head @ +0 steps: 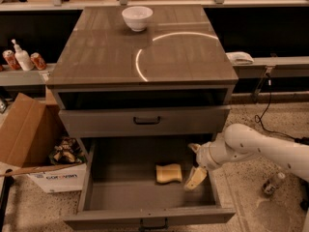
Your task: Pick sponge from middle drawer and place on counter
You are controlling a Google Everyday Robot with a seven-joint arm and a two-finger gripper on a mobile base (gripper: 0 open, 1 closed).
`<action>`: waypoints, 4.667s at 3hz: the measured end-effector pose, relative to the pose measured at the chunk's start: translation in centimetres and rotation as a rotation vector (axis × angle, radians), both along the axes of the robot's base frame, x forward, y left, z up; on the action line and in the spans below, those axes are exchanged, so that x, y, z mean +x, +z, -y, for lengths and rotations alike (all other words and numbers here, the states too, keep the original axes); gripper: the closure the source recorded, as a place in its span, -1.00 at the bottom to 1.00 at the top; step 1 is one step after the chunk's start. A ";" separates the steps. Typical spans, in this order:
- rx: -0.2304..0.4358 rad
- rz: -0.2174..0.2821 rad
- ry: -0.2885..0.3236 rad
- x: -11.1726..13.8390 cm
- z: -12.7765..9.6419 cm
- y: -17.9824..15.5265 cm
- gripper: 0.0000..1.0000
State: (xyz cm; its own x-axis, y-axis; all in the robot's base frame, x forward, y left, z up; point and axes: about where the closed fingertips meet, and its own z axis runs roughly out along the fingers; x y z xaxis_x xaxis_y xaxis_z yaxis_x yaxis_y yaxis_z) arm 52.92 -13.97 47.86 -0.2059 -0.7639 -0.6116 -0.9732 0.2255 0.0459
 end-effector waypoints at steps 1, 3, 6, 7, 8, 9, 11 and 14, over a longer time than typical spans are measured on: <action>0.011 0.000 -0.018 1.6 -0.5 -2.7 -1.00; -0.006 -0.030 -0.017 3.6 -2.7 -8.3 -1.00; -0.157 -0.006 0.018 2.0 -6.5 -12.1 -0.49; -0.174 -0.020 0.026 1.2 -6.8 -13.3 -0.03; -0.155 0.023 0.035 0.7 -6.7 -11.5 0.44; -0.084 0.120 0.080 -0.6 -6.6 -6.1 0.90; 0.170 0.294 0.196 -3.7 -5.6 6.2 1.00; 0.204 0.352 0.212 -5.6 -2.2 9.5 1.00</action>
Offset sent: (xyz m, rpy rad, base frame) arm 0.0420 0.0249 -0.0938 0.0014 0.0328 -0.0266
